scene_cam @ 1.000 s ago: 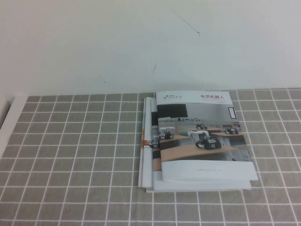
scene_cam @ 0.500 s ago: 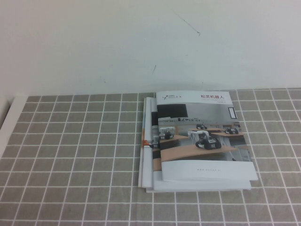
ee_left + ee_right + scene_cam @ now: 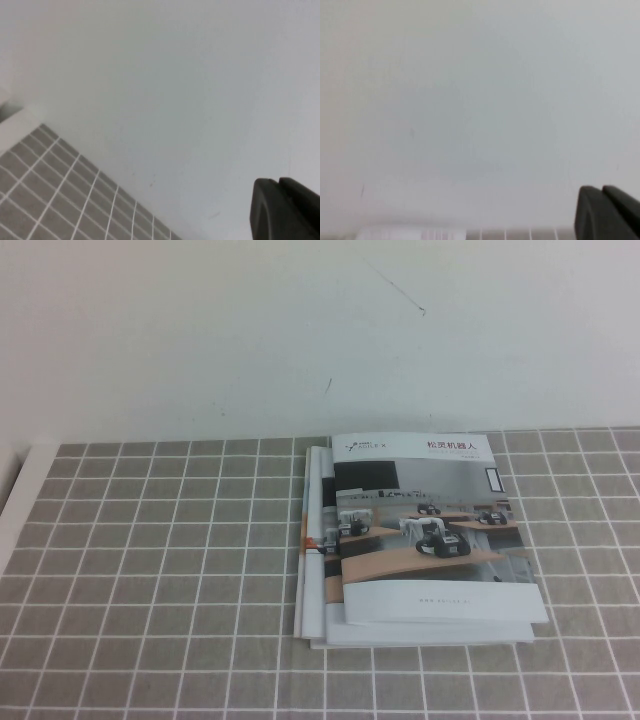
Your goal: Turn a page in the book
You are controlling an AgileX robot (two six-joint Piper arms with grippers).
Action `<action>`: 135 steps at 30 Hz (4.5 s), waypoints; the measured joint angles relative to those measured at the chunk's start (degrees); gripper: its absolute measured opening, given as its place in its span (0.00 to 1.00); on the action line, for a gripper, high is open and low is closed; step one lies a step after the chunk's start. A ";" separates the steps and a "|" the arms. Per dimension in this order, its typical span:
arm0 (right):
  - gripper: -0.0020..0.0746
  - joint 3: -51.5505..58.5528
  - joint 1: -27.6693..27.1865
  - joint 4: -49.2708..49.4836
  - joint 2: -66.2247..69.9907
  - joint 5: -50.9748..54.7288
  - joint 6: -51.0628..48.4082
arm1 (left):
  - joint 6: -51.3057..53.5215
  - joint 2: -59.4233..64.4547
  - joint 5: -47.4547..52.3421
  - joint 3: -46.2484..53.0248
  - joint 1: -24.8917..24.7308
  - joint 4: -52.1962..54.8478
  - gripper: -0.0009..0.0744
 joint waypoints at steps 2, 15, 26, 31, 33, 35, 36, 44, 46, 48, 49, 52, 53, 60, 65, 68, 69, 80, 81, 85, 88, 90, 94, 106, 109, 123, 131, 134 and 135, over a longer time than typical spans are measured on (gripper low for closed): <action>0.02 0.00 0.00 0.11 0.00 -8.12 2.94 | -0.12 0.00 -3.32 0.00 0.00 -0.83 0.01; 0.02 -3.10 0.00 -17.61 0.00 -34.21 13.24 | -3.92 0.00 -23.82 -3.69 0.00 7.63 0.01; 0.02 -28.67 0.00 -39.48 0.33 -23.68 16.84 | -7.91 0.30 -8.61 -26.55 0.00 37.08 0.01; 0.02 -39.74 0.00 -40.22 4.98 -10.57 25.10 | -8.02 5.67 2.51 -34.89 0.00 40.09 0.01; 0.02 -43.96 0.00 -40.22 8.16 -1.94 26.49 | -8.02 8.59 8.39 -37.51 0.00 40.83 0.01; 0.02 -47.63 0.00 -40.22 11.74 6.16 26.92 | -7.29 11.96 15.63 -40.13 0.00 41.12 0.01; 0.02 -49.28 0.00 -40.22 13.59 10.69 27.03 | -6.90 13.64 18.55 -41.28 0.00 41.12 0.01; 0.02 -54.97 0.00 -35.61 26.42 42.23 28.63 | -4.20 25.30 39.80 -43.94 -4.95 40.57 0.01; 0.02 -55.06 0.00 -30.87 28.59 46.46 28.71 | -4.20 28.24 44.09 -43.94 -6.56 39.17 0.01; 0.02 -55.06 0.00 -24.80 30.31 49.73 26.82 | -4.20 31.55 47.67 -43.94 -8.09 37.32 0.01; 0.02 -55.06 0.00 -21.90 30.93 50.71 25.55 | -4.20 32.89 48.74 -43.94 -8.52 36.51 0.01; 0.02 -55.06 0.00 -16.03 32.87 53.70 18.74 | -4.20 36.79 49.48 -43.94 -9.11 34.47 0.01; 0.02 -55.06 0.00 -14.96 33.40 54.57 16.17 | -4.20 37.69 49.19 -43.94 -9.11 34.18 0.01; 0.02 -55.06 0.00 -13.46 34.56 56.64 11.37 | -4.06 41.40 43.51 -43.94 -9.11 30.27 0.01; 0.02 -55.06 0.00 -10.38 35.25 57.75 10.93 | -0.09 46.32 42.93 -43.94 -9.11 23.01 0.01; 0.02 -55.06 0.00 -9.27 37.35 59.62 9.89 | 9.15 50.31 43.14 -43.94 -9.11 15.06 0.01; 0.02 -55.06 0.00 -9.00 38.52 60.56 9.74 | 12.27 51.25 43.14 -43.94 -9.11 11.29 0.01; 0.02 -55.06 0.00 -7.63 55.93 62.51 6.35 | 39.99 61.20 42.26 -43.97 -9.11 -15.97 0.01; 0.02 -55.06 0.00 -6.89 57.32 61.77 6.24 | 41.02 62.42 42.25 -43.97 -9.11 -16.25 0.01; 0.02 -55.06 0.00 -3.03 61.77 58.76 4.42 | 44.51 66.98 41.90 -44.51 -9.11 -16.88 0.01; 0.02 -55.06 0.00 -1.28 65.03 56.95 2.89 | 47.13 70.87 42.02 -46.62 -9.11 -17.40 0.01; 0.02 -55.06 0.00 -0.89 66.98 55.97 2.19 | 48.59 74.01 42.54 -49.31 -9.11 -17.52 0.01; 0.02 -55.06 0.00 -0.76 71.25 54.84 -0.07 | 49.98 79.50 44.48 -54.14 -9.11 -17.74 0.01; 0.30 -55.06 0.00 9.52 84.67 46.82 -6.53 | 51.41 96.72 42.00 -61.50 -14.36 -17.83 0.01; 0.35 -55.06 0.00 14.27 87.91 44.48 -11.25 | 51.64 100.24 40.92 -63.60 -16.13 -17.83 0.01; 0.37 -55.31 0.00 30.11 100.00 35.94 -27.87 | 51.78 110.08 40.42 -69.78 -16.67 -17.82 0.01; 0.37 -55.31 0.00 32.98 102.29 32.82 -29.92 | 52.59 110.95 40.21 -70.41 -16.67 -18.85 0.01; 0.37 -55.31 0.00 34.21 102.75 32.31 -30.99 | 52.68 110.95 39.33 -70.41 -16.67 -18.94 0.01; 0.37 -55.31 0.00 34.86 103.02 32.17 -31.56 | 52.68 110.97 39.03 -70.51 -16.82 -19.06 0.01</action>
